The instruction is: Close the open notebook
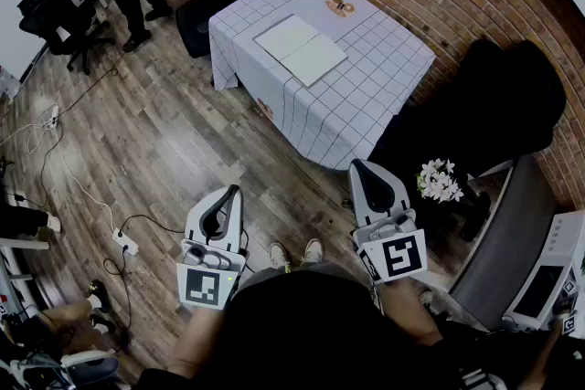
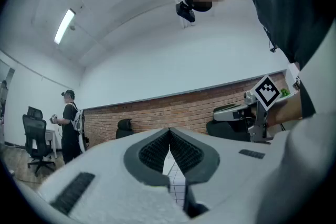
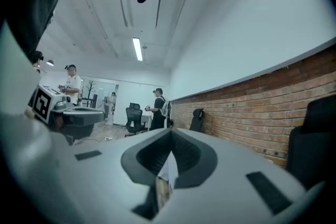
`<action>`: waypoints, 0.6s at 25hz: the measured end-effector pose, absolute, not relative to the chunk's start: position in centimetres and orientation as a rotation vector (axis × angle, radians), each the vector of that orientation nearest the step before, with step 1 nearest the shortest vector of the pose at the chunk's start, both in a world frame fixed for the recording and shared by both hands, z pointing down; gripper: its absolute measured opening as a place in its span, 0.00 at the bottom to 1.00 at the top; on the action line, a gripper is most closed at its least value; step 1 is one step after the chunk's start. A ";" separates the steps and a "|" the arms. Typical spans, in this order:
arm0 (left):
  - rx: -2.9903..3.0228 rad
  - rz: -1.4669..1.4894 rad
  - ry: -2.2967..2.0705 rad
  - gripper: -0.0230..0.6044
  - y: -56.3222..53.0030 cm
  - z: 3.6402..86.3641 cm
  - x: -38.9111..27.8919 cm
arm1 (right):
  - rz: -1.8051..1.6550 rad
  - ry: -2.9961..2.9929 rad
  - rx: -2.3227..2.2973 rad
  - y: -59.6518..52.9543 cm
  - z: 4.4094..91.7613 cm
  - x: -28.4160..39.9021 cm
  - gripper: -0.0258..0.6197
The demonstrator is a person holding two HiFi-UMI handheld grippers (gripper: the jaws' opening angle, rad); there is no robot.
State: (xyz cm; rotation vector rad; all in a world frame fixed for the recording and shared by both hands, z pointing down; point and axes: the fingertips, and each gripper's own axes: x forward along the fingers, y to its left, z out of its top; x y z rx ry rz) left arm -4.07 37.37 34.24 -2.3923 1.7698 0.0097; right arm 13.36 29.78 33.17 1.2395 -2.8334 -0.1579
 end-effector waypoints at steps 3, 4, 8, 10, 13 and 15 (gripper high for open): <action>-2.395 -0.009 1.777 0.07 37.5 34.3 -4.5 | -0.152 -2.828 1.241 29.7 33.1 13.2 0.06; -2.393 -0.010 1.782 0.07 37.5 34.3 -4.7 | -0.153 -2.829 1.239 29.6 33.0 13.0 0.06; -2.392 0.008 1.810 0.08 37.3 34.5 -5.5 | -0.150 -2.827 1.221 29.3 33.1 12.1 0.06; -2.393 0.013 1.819 0.07 37.4 34.7 -6.0 | -0.149 -2.825 1.211 29.3 33.3 11.5 0.06; -2.390 0.020 1.826 0.08 37.5 34.9 -6.9 | -0.135 -2.835 1.203 29.2 33.5 10.7 0.06; -2.388 0.033 1.834 0.07 37.7 35.1 -7.5 | -0.097 -2.866 1.201 29.2 33.5 10.4 0.06</action>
